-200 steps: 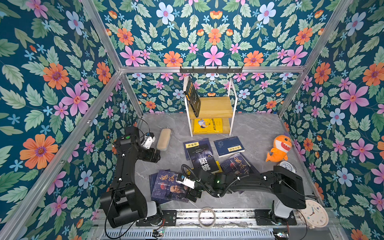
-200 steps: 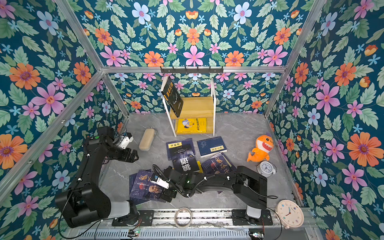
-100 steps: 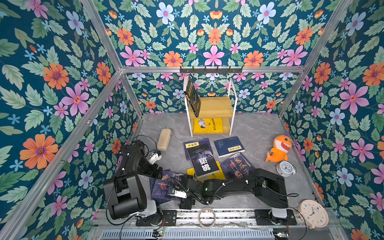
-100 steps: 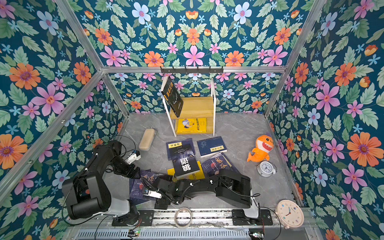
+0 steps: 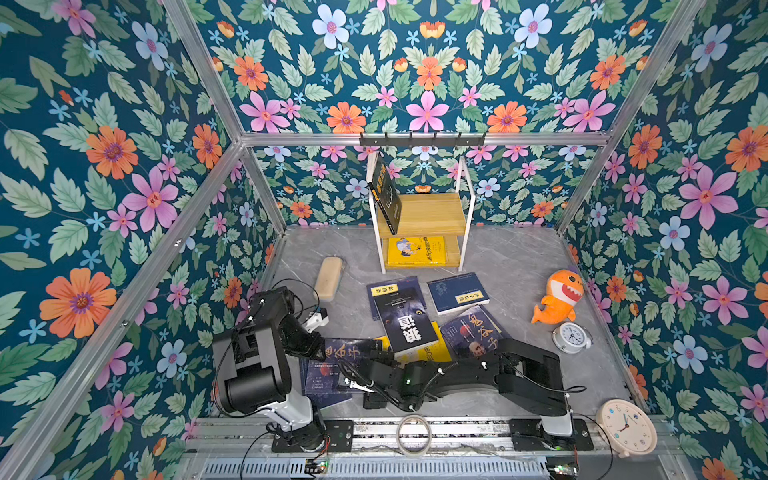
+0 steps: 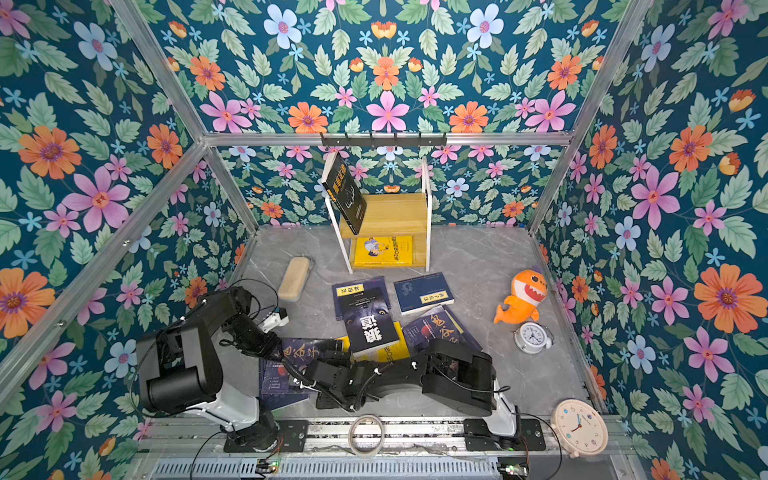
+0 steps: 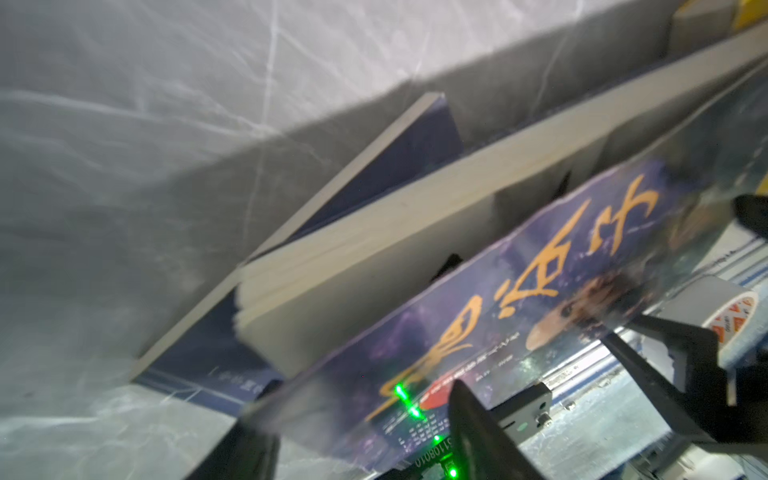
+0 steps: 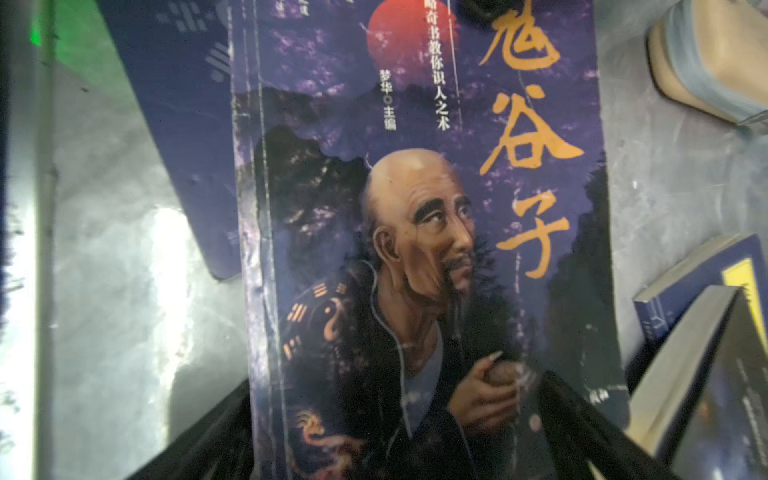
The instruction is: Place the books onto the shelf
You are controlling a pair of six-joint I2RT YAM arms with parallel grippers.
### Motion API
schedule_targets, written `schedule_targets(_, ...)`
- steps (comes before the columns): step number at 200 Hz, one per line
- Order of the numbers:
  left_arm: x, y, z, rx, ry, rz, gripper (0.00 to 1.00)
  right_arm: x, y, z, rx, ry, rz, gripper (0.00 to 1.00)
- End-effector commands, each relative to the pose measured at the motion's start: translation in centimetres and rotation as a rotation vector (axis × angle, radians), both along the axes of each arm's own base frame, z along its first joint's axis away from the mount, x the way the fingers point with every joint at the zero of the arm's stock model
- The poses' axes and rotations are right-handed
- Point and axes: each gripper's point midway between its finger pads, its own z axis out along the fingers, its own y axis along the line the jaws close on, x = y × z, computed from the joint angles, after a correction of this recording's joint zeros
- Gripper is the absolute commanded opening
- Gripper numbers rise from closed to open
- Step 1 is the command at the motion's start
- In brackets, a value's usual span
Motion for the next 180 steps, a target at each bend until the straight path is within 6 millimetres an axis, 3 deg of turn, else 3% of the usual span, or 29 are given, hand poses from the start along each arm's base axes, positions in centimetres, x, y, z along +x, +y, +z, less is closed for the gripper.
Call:
schedule_targets(1,0.8,-0.2,-0.5,-0.017,0.013,0.038,0.45,0.7,-0.1,0.5,-0.076,-0.149,0.011,0.99)
schedule_targets(41,0.2,0.0,-2.0,-0.010,0.073,0.041,0.24,1.5,0.5,0.3,-0.121,-0.263,0.003,0.97)
schedule_targets(73,-0.5,-0.1,-2.7,-0.012,0.096,0.028,0.22,2.5,0.7,0.1,-0.145,-0.352,-0.008,0.88)
schedule_targets(141,0.1,0.1,-2.4,-0.002,0.087,0.036,0.23,3.5,0.6,0.5,-0.183,-0.440,-0.019,0.49)
schedule_targets(166,0.6,0.4,-2.0,0.012,0.051,0.023,0.26,3.5,1.3,1.2,-0.133,-0.461,-0.002,0.40)
schedule_targets(180,1.1,0.6,-1.6,0.026,0.037,0.036,0.27,3.6,1.4,1.5,-0.143,-0.476,0.000,0.28)
